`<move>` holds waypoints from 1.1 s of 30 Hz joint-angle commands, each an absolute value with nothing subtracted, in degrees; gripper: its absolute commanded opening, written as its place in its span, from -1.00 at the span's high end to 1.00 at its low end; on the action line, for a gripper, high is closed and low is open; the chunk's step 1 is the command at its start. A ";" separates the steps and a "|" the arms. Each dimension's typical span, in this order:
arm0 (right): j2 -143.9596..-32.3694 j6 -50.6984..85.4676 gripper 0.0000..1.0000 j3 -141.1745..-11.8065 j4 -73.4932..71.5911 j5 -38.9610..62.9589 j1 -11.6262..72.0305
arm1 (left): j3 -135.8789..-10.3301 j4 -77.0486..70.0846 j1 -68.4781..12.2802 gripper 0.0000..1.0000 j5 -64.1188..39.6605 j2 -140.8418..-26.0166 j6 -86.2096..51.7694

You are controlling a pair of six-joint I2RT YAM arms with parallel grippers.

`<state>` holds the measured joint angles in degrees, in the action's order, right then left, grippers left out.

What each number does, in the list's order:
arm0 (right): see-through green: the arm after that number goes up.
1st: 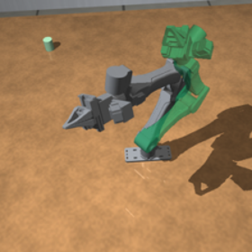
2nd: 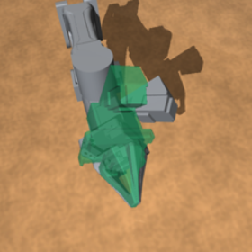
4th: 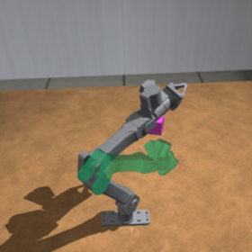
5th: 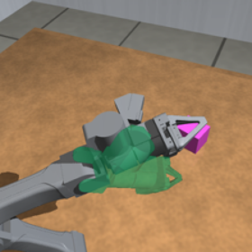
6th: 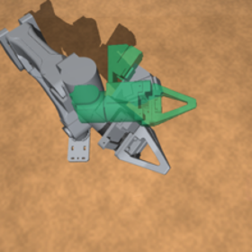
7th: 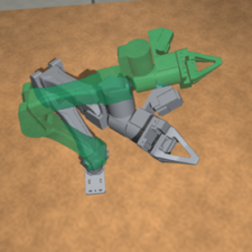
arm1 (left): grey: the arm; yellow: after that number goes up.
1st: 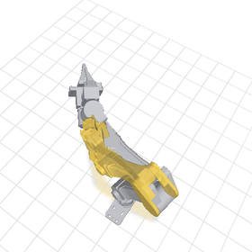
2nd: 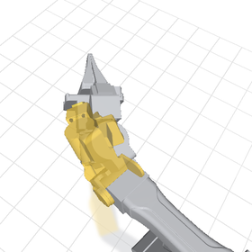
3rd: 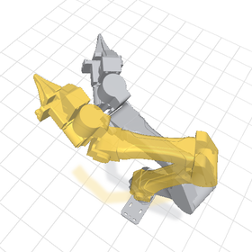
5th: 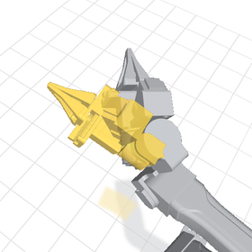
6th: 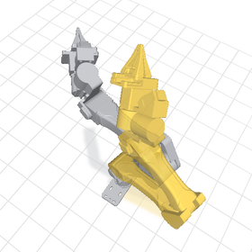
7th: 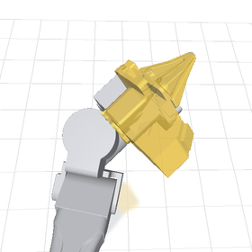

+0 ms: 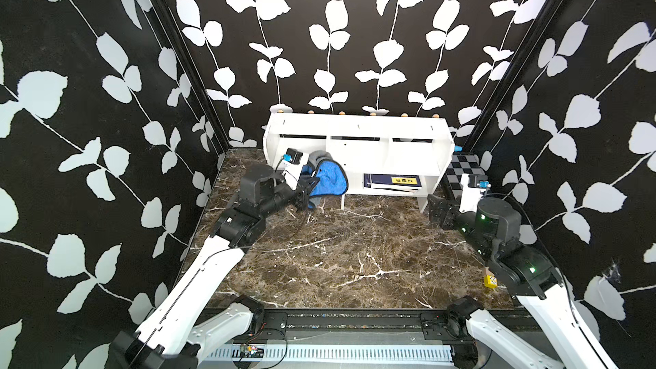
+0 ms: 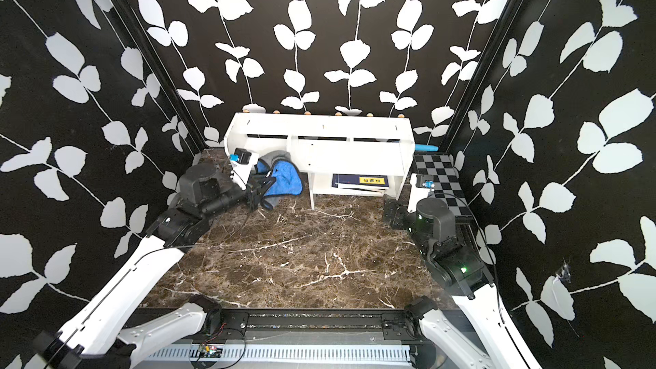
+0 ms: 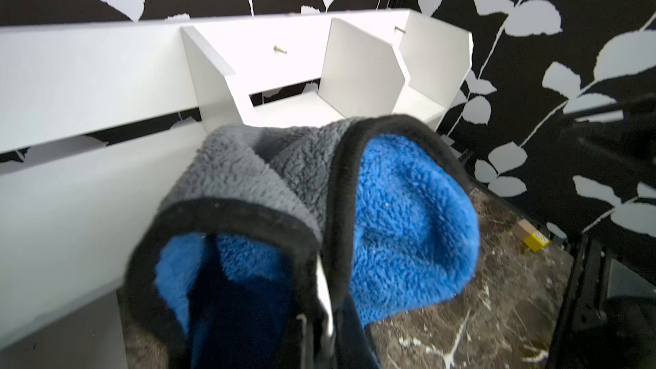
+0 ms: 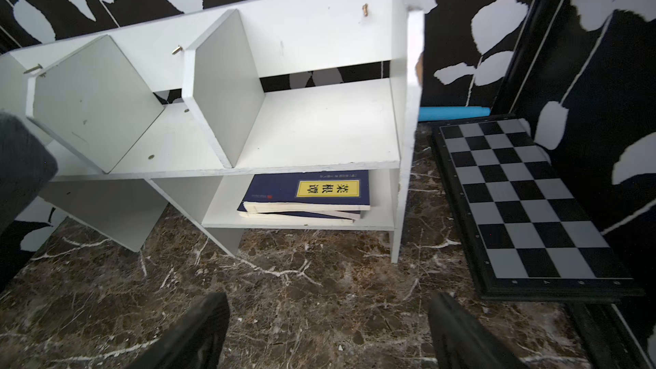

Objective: Wipe the bookshelf clean with a cloth
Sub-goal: Place the cleaning item at the center of the board.

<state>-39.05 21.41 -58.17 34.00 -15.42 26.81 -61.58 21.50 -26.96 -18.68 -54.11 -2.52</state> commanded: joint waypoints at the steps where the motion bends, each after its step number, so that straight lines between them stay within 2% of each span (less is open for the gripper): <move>1: -37.90 21.04 -0.81 -58.18 33.69 -19.73 27.11 | -59.06 33.84 -27.17 1.00 -17.28 -49.23 2.11; 4: -39.72 22.27 -0.81 -57.03 33.07 -18.70 27.12 | -54.85 34.68 -27.19 1.00 -18.74 -46.05 0.31; 7: -42.02 23.98 -0.79 -55.75 32.73 -18.51 27.16 | -46.59 28.00 -27.77 1.00 -22.78 -46.05 -4.33; 9: -42.35 24.86 -0.79 -54.60 32.01 -18.98 27.13 | -42.98 24.15 -29.40 1.00 -21.39 -48.14 -6.07; 13: -42.83 26.10 -0.81 -52.68 32.68 -20.61 27.12 | -47.48 29.41 -31.20 1.00 -14.54 -52.89 -4.59; 19: -40.89 30.89 -0.89 -46.17 31.77 -24.44 27.03 | -39.42 18.36 -32.72 1.00 -9.08 -51.39 -17.93; 21: -40.84 32.81 -0.97 -43.48 30.65 -25.86 26.65 | -39.63 17.44 -32.86 1.00 -7.77 -53.80 -19.99; 26: -42.75 34.12 -1.00 -42.70 31.51 -25.36 24.14 | -34.61 7.24 -33.30 1.00 -6.52 -61.30 -28.28; 27: -42.68 34.37 -1.00 -42.33 31.24 -24.69 23.51 | -33.30 4.73 -33.45 0.89 -6.67 -63.07 -29.21; 30: -42.57 35.24 -1.00 -40.81 30.30 -20.60 20.99 | -31.07 0.89 -33.57 0.23 -5.53 -67.35 -30.06; 32: -42.79 36.01 -1.00 -40.34 30.95 -18.73 19.58 | -30.99 1.52 -33.59 -0.80 -3.58 -67.82 -28.79; 33: -42.68 36.36 -1.00 -40.08 31.39 -18.77 19.19 | -31.38 2.36 -33.58 -0.95 -2.51 -67.47 -28.15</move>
